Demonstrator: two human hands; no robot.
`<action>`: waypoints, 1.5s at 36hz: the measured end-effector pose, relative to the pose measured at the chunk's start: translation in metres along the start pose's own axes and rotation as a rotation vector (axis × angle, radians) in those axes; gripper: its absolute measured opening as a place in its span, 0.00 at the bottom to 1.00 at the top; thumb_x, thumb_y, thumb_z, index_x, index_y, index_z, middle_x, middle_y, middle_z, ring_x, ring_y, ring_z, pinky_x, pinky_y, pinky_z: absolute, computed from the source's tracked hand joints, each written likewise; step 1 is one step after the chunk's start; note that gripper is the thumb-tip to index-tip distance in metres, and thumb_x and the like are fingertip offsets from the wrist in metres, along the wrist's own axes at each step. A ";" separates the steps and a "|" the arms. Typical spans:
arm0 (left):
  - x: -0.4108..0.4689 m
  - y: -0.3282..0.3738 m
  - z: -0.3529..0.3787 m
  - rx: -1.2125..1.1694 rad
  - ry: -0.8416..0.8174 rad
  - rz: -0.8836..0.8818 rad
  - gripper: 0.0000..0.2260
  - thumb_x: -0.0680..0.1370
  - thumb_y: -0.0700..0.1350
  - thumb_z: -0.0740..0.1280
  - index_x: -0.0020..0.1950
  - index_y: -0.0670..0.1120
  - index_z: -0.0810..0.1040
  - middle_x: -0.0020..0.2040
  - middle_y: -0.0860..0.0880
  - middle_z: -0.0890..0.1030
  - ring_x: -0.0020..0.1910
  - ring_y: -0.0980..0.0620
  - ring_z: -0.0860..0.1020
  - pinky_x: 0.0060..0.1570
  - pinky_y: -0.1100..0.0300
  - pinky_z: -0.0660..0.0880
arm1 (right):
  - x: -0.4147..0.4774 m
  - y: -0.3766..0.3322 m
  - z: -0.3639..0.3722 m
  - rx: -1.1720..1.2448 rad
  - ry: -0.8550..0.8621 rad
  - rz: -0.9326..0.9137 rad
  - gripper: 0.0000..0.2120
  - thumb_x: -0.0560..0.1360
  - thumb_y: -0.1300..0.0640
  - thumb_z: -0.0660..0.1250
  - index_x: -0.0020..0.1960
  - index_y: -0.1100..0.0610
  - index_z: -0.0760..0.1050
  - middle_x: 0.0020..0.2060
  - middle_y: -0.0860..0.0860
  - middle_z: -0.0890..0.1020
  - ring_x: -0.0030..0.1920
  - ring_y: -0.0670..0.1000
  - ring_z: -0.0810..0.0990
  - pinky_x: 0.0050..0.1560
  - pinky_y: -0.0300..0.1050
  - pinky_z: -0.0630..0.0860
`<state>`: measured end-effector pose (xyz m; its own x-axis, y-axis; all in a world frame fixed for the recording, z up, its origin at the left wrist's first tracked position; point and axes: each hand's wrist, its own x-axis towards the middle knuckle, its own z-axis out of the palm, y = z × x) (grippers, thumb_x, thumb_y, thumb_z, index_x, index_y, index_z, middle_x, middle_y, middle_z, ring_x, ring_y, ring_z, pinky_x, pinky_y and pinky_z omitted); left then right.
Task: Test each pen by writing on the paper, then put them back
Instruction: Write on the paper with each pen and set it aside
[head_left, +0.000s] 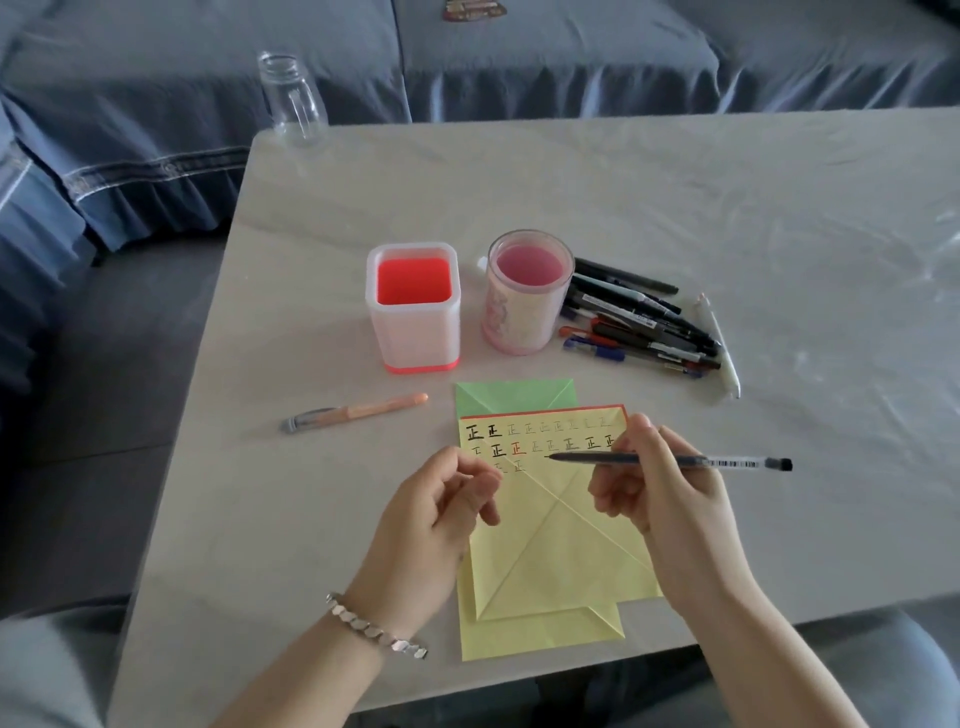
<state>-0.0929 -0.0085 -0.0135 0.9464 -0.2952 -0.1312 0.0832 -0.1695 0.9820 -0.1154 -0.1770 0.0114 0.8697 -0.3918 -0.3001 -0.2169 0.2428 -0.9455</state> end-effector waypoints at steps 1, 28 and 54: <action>0.000 0.000 0.000 -0.014 0.005 0.003 0.12 0.72 0.53 0.60 0.44 0.46 0.76 0.30 0.55 0.77 0.24 0.57 0.66 0.26 0.66 0.65 | -0.001 -0.001 0.001 0.007 0.003 0.001 0.15 0.78 0.57 0.58 0.34 0.61 0.71 0.23 0.56 0.77 0.22 0.49 0.71 0.25 0.37 0.69; -0.009 0.022 0.012 -0.062 -0.077 -0.106 0.03 0.74 0.35 0.67 0.43 0.42 0.75 0.39 0.52 0.84 0.38 0.54 0.82 0.36 0.66 0.75 | -0.013 0.002 0.002 -0.106 -0.076 -0.005 0.15 0.77 0.58 0.60 0.34 0.64 0.72 0.22 0.55 0.77 0.22 0.49 0.72 0.25 0.37 0.71; 0.008 0.026 0.025 0.090 -0.010 0.134 0.09 0.72 0.34 0.70 0.40 0.48 0.80 0.36 0.50 0.81 0.32 0.55 0.81 0.30 0.65 0.76 | 0.002 0.007 0.002 -0.069 -0.025 -0.154 0.20 0.77 0.68 0.58 0.27 0.59 0.61 0.15 0.51 0.69 0.17 0.47 0.62 0.21 0.35 0.62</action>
<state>-0.0907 -0.0386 0.0074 0.9438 -0.3305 -0.0020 -0.0720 -0.2117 0.9747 -0.1138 -0.1745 0.0048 0.9056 -0.3973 -0.1483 -0.1089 0.1200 -0.9868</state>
